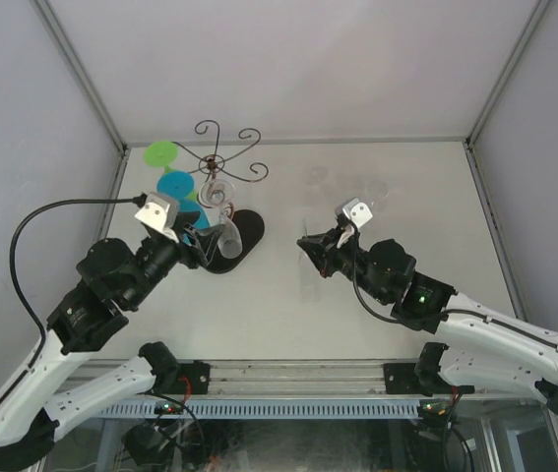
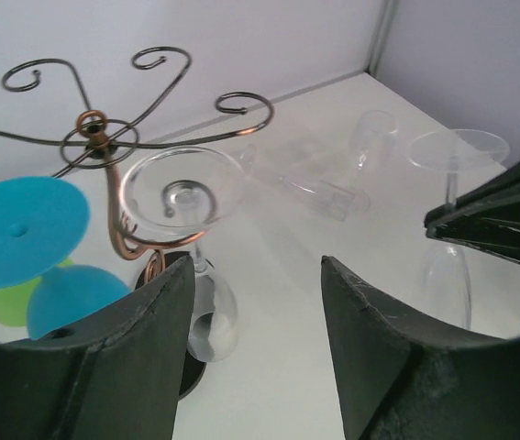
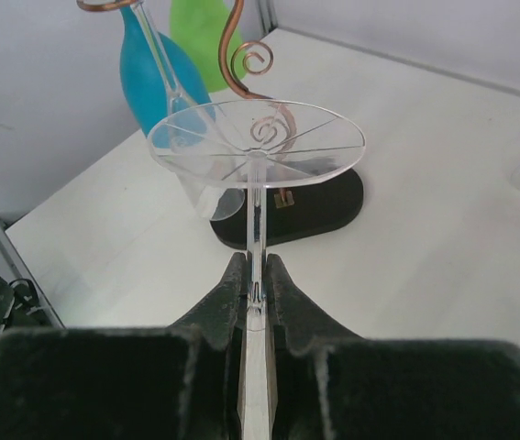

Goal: Place the wine glass upside down on the wine glass rack
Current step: Turn the wine glass upside down at the wine rack.

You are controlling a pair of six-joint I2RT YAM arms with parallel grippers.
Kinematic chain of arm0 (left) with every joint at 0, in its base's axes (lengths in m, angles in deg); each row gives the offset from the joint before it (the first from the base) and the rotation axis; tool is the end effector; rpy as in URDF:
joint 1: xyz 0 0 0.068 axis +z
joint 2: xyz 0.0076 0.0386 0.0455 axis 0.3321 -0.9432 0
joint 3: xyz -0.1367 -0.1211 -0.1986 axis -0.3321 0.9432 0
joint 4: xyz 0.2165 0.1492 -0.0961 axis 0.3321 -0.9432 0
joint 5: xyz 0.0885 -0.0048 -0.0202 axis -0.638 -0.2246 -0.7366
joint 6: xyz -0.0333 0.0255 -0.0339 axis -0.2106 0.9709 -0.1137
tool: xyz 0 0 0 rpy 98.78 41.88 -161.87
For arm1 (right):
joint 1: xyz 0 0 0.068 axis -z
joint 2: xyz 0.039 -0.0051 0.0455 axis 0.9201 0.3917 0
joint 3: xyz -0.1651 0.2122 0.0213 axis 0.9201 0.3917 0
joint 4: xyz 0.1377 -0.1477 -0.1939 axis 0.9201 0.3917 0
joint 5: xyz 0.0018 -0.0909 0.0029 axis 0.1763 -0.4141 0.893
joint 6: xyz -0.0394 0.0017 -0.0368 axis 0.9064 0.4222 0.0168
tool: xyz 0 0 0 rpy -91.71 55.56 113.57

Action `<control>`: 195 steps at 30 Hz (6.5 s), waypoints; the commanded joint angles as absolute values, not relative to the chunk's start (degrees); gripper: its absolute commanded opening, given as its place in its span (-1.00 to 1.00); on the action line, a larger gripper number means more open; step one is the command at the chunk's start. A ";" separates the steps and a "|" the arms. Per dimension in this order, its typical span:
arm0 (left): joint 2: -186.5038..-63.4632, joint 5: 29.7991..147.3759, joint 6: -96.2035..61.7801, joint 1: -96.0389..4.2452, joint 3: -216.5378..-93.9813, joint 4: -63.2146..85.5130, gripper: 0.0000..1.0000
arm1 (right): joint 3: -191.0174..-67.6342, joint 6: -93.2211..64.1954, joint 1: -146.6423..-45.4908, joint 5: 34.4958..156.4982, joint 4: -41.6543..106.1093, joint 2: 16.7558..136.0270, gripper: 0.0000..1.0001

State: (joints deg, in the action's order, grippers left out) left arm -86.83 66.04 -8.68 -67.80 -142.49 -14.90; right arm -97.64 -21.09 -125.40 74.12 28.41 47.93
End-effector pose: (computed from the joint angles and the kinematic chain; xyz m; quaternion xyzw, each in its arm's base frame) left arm 0.1016 -0.1014 0.4233 0.1949 0.6908 -0.2192 0.6608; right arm 0.1329 0.2005 0.3299 -0.2072 0.7093 0.3203 0.5927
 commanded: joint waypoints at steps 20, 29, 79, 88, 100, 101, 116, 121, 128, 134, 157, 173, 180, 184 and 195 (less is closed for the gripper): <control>-71.23 70.04 -7.93 -48.33 -133.89 -4.88 0.21 | -87.20 -15.17 -107.40 102.37 3.25 43.52 -1.00; -64.91 67.85 -9.87 -48.03 -127.53 0.88 0.22 | -87.16 -11.59 -105.47 104.81 -15.59 54.73 -1.00; -51.13 62.60 -22.26 -47.52 -125.17 -27.43 0.18 | -119.88 -10.07 -104.11 116.81 -18.93 93.98 -1.00; -52.07 62.75 -22.08 -47.52 -125.19 -27.52 0.17 | -122.16 -9.45 -104.86 119.27 -16.45 95.42 -1.00; -52.42 62.48 -21.98 -47.52 -125.10 -27.52 0.17 | -121.96 -9.63 -105.04 122.77 -16.42 95.48 -1.00; -52.40 62.42 -22.02 -47.52 -125.10 -27.45 0.17 | -121.74 -9.57 -105.08 122.95 -16.46 95.24 -1.00; -52.53 62.31 -21.98 -47.52 -125.01 -27.43 0.18 | -116.47 -7.84 -105.27 123.13 -17.47 90.41 -1.00; -52.82 62.47 -21.98 -47.52 -125.02 -27.44 0.17 | -114.95 -7.61 -105.26 122.61 -17.74 88.57 -1.00; -52.67 62.14 -22.07 -47.52 -125.00 -27.51 0.18 | -113.82 -7.86 -104.92 119.85 -18.13 87.34 -1.00; -52.84 62.31 -22.07 -47.52 -124.97 -27.52 0.17 | -114.32 -8.23 -104.82 116.33 -17.21 87.61 -1.00; -52.93 61.96 -22.07 -47.52 -125.01 -27.60 0.16 | -111.74 -8.81 -104.60 115.35 -20.14 85.81 -1.00; -52.66 61.83 -22.07 -47.52 -125.01 -27.60 0.16 | -116.22 -6.02 -105.53 106.42 -10.21 87.37 -0.95; -52.42 61.44 -22.15 -47.52 -125.01 -27.71 0.16 | -118.35 -5.69 -106.26 105.68 -7.32 89.27 -0.81; -52.43 61.37 -22.16 -47.52 -125.01 -27.69 0.16 | -118.84 -5.34 -106.49 105.63 -6.06 89.81 -0.69; -51.85 60.37 -22.42 -47.52 -124.98 -27.99 0.17 | -117.79 -4.95 -105.90 104.36 -3.88 87.72 -0.27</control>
State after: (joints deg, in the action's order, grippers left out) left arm -51.77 61.12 -21.62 -48.06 -125.85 -28.80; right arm -116.24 -5.65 -106.12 105.79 -3.81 89.66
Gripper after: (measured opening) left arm 0.582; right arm 0.332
